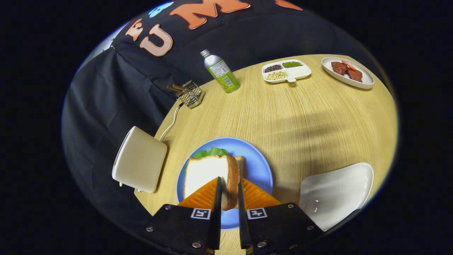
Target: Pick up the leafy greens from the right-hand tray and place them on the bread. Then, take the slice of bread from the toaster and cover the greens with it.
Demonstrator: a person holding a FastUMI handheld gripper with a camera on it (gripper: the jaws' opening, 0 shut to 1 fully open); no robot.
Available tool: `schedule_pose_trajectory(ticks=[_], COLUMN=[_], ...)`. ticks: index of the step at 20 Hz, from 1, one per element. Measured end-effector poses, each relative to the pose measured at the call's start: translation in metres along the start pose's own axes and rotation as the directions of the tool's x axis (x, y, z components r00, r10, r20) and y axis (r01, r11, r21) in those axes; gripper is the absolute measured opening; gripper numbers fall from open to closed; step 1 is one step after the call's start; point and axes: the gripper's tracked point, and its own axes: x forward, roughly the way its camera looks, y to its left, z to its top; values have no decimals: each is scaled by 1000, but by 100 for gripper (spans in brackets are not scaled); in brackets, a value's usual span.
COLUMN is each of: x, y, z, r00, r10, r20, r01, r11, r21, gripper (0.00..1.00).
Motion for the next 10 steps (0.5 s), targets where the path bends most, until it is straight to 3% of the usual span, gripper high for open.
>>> schedule_pose_trajectory(ticks=[3,6,10], x=[-1,-15,-53], y=[-5,7,18], z=[1,7,38], r00=[999,999,985], r10=[-39,-18,-24], r20=[12,38,172], r01=[40,19,37], r11=[999,999,996], r21=[-33,-37,-76], gripper=[37,50,61])
